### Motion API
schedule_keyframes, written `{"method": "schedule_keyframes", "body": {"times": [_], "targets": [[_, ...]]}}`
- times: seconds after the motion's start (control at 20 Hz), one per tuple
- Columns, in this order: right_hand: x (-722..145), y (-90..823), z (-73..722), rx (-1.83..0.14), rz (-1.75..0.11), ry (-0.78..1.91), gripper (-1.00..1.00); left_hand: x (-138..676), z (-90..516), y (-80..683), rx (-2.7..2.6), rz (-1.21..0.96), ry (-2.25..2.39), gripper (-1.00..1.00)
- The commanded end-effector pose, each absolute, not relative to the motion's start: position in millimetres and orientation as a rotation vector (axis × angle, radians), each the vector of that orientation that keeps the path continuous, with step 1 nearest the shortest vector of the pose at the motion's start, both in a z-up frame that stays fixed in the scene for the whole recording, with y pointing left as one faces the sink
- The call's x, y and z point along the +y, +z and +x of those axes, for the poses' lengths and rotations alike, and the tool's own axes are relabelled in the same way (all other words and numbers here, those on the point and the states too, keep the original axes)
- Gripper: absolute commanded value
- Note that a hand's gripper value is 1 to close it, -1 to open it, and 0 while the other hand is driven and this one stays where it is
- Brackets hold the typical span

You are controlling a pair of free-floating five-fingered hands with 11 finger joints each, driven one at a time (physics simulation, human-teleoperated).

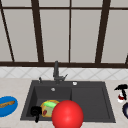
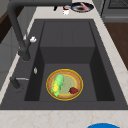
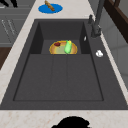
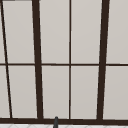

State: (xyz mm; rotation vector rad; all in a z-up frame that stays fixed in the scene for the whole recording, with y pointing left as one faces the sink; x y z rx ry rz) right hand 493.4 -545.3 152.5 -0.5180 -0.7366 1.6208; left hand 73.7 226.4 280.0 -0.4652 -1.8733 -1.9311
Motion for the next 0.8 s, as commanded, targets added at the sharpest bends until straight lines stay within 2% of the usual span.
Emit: {"method": "schedule_keyframes", "body": {"times": [0.0, 0.25, 0.75], "targets": [[-561.2, 136.4, 507.3, -0.756, -0.504, 1.659, -1.0, 226.4, 73.7, 280.0, -1.873, -0.465, -1.931, 0.0], [-564.9, 143.6, 507.4, -0.684, -0.332, 1.603, -1.0, 226.4, 73.7, 280.0, -1.873, -0.465, -1.931, 0.0], [-567.6, 175.9, 484.4, -0.681, -0.38, 1.553, -1.0, 226.4, 73.7, 280.0, -1.873, -0.465, -1.931, 0.0]]}}
